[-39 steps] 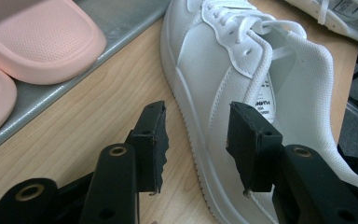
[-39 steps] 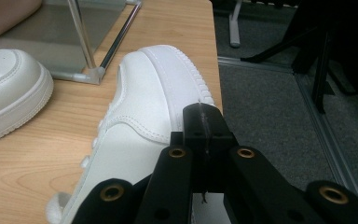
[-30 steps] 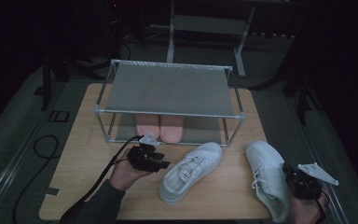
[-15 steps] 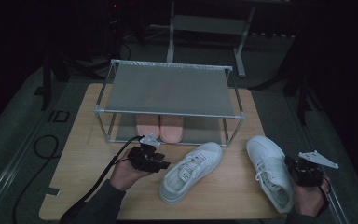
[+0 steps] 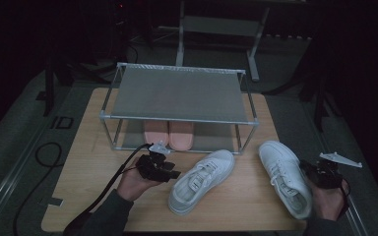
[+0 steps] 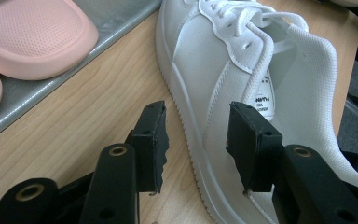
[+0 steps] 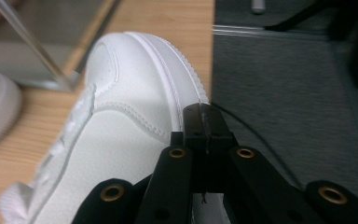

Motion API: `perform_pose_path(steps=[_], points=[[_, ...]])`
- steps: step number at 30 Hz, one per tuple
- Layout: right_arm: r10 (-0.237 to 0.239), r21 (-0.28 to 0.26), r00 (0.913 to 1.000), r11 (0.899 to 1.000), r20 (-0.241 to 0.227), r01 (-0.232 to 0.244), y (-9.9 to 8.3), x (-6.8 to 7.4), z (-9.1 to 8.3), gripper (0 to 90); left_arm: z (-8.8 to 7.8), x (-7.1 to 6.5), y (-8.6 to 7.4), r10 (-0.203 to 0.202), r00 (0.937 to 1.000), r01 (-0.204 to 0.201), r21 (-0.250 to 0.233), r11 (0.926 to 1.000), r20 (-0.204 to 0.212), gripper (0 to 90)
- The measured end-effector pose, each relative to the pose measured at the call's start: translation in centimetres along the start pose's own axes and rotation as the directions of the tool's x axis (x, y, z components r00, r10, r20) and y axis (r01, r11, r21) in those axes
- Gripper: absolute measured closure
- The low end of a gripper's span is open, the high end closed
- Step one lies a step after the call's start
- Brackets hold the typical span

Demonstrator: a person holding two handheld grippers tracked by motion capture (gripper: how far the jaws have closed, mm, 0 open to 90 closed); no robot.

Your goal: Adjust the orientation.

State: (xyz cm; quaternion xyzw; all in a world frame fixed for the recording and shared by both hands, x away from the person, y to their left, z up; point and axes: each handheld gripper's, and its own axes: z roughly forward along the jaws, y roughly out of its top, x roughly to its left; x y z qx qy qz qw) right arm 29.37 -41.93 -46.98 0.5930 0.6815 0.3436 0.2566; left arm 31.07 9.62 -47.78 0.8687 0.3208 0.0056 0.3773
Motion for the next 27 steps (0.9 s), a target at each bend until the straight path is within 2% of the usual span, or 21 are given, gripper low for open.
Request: perform_pose_path(steps=[2,5,10,14,19,23,27], points=[[-0.015,0.011,0.9997,1.000,0.018,0.015,0.2,0.0,0.2,90.0,0.0,-0.1,0.0,0.002,1.0000,-0.002,0.000,1.0000,0.002,56.9],[0.010,0.012,0.9999,1.000,-0.007,-0.010,0.4,-0.3,0.4,90.0,0.1,0.0,0.0,0.001,1.0000,-0.001,0.003,1.0000,0.000,57.0],[-0.014,0.014,0.9998,1.000,-0.014,0.014,1.3,0.9,1.3,90.0,0.2,-0.1,0.0,0.005,1.0000,-0.005,0.009,0.9999,0.005,57.0],[-0.017,0.026,0.9998,1.000,-0.014,0.017,2.0,1.1,2.1,90.0,0.1,0.0,-0.1,0.005,1.0000,-0.005,0.008,1.0000,0.003,57.0],[-0.021,0.042,0.9998,0.999,-0.002,0.021,2.2,0.7,2.5,90.0,0.2,-0.1,-0.1,0.007,1.0000,-0.007,0.011,0.9999,0.005,57.0],[-0.052,0.082,0.9981,0.995,0.033,0.049,2.5,0.4,3.2,90.0,0.0,0.0,-0.1,0.005,1.0000,-0.005,0.006,1.0000,0.003,57.0],[-0.035,0.096,0.9990,0.995,0.029,0.032,2.6,0.0,3.6,90.0,0.1,0.1,0.0,0.003,1.0000,-0.003,0.008,1.0000,0.003,57.1]])
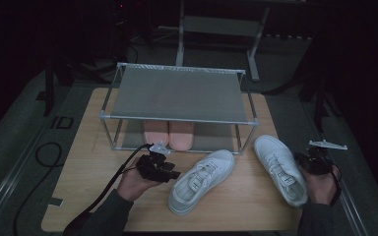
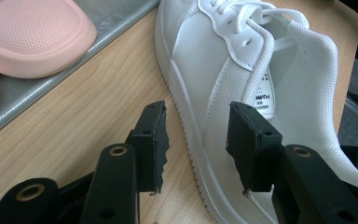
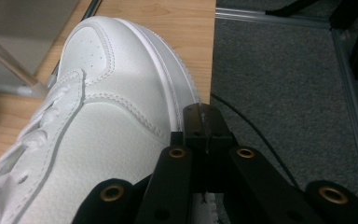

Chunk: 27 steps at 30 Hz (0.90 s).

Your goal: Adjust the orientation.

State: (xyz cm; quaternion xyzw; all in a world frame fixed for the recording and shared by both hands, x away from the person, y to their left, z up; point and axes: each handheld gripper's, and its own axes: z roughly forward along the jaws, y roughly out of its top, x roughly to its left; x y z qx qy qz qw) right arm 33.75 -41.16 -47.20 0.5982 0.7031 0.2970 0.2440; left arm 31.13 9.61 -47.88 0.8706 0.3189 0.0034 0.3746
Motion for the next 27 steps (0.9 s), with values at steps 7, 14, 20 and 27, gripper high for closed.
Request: perform_pose_path(steps=[7,14,20,27], points=[[0.016,-0.013,0.9996,1.000,-0.022,-0.016,0.3,1.4,1.1,90.0,-0.2,0.0,0.0,0.000,1.0000,0.000,-0.002,1.0000,0.001,57.2],[0.013,-0.053,0.9997,0.999,-0.022,-0.014,0.0,2.2,0.5,90.0,-0.4,-0.1,-0.1,0.002,1.0000,-0.002,-0.006,1.0000,-0.003,57.2],[0.004,-0.058,0.9998,0.998,-0.017,-0.005,-0.3,2.0,0.4,90.0,-0.5,0.0,-0.1,0.005,1.0000,-0.005,-0.004,1.0000,-0.006,57.4],[-0.005,-0.076,0.9999,0.997,-0.016,0.004,-1.0,2.1,-0.2,90.0,-0.4,0.0,-0.1,0.003,1.0000,-0.003,-0.002,1.0000,-0.006,57.4]])
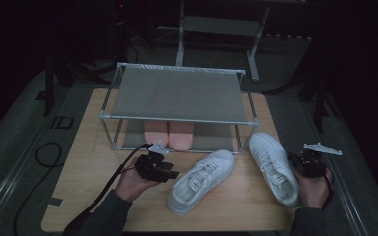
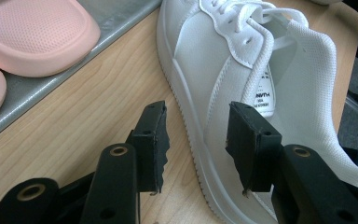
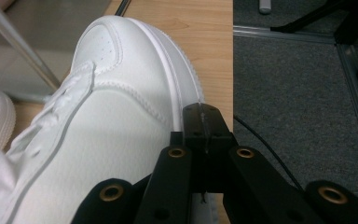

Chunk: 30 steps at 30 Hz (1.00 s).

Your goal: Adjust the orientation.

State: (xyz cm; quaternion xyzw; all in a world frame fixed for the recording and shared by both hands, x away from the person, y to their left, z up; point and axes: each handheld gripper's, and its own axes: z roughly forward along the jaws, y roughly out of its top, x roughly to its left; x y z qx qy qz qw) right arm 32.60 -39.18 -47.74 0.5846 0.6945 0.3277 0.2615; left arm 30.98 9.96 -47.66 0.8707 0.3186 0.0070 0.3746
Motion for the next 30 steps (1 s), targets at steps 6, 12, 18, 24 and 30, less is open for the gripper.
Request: perform_pose_path(steps=[6,12,18,24,30], points=[[-0.010,0.000,0.9999,1.000,0.014,0.010,-1.1,-0.2,-1.1,90.0,0.2,0.0,0.0,0.001,1.0000,-0.001,0.006,1.0000,0.003,57.5],[-0.026,-0.006,0.9994,1.000,0.022,0.026,-2.1,-0.3,-2.3,90.0,0.4,-0.1,0.0,0.002,1.0000,-0.002,0.010,0.9999,0.004,57.6],[-0.035,-0.005,0.9991,0.999,0.025,0.035,-2.6,-0.1,-2.6,90.0,0.1,-0.1,0.0,-0.002,1.0000,0.002,-0.003,1.0000,0.001,57.9],[-0.002,0.005,1.0000,1.000,0.006,0.002,-2.6,-0.7,-2.4,90.0,0.1,-0.1,0.0,0.001,1.0000,-0.001,0.000,1.0000,0.001,58.0],[0.004,0.004,0.9999,1.000,-0.015,-0.003,-2.6,-0.5,-2.5,90.0,0.1,-0.1,0.0,0.000,1.0000,0.000,0.000,1.0000,0.003,57.9]])
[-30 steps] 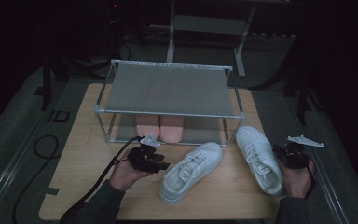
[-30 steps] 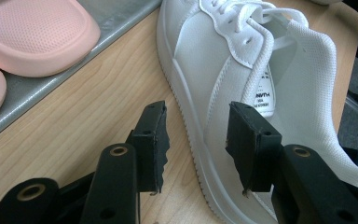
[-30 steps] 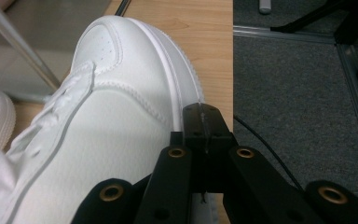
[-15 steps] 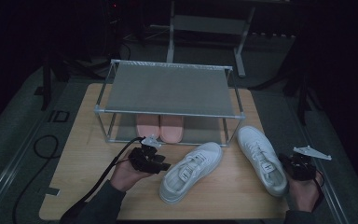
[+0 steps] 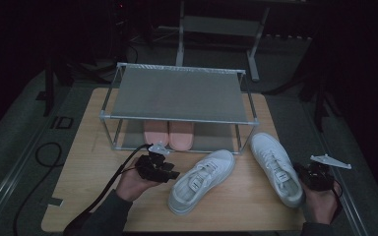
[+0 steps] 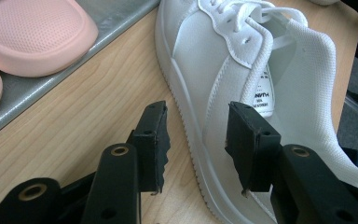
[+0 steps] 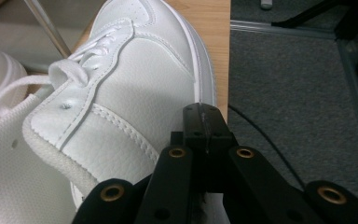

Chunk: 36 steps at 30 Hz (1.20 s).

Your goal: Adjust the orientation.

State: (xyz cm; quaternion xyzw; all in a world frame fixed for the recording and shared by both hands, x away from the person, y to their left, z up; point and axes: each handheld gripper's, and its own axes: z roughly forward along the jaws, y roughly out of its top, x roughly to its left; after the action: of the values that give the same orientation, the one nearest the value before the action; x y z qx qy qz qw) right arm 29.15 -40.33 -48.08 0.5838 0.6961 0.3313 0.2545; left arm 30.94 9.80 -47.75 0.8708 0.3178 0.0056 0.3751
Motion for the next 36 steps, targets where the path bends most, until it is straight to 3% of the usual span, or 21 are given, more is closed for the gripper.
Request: perform_pose_path(steps=[5,20,29,36], points=[[0.029,-0.005,0.9995,1.000,-0.009,-0.029,-0.2,-0.5,0.1,90.0,-0.1,0.0,0.0,0.002,1.0000,-0.002,0.002,1.0000,0.000,58.0],[0.022,0.015,0.9997,1.000,0.013,-0.022,-0.7,-1.2,-0.3,90.0,0.0,0.1,0.0,0.003,1.0000,-0.003,0.007,1.0000,0.003,58.0],[-0.015,0.052,0.9998,0.999,0.016,0.014,-1.0,-1.4,-0.9,90.0,0.1,0.1,0.0,0.001,1.0000,-0.001,0.010,1.0000,0.005,58.0],[-0.034,0.094,0.9993,0.995,-0.014,0.035,-2.1,-1.0,-0.7,90.0,0.3,0.1,0.0,-0.001,1.0000,0.001,0.012,0.9999,0.008,58.0]])
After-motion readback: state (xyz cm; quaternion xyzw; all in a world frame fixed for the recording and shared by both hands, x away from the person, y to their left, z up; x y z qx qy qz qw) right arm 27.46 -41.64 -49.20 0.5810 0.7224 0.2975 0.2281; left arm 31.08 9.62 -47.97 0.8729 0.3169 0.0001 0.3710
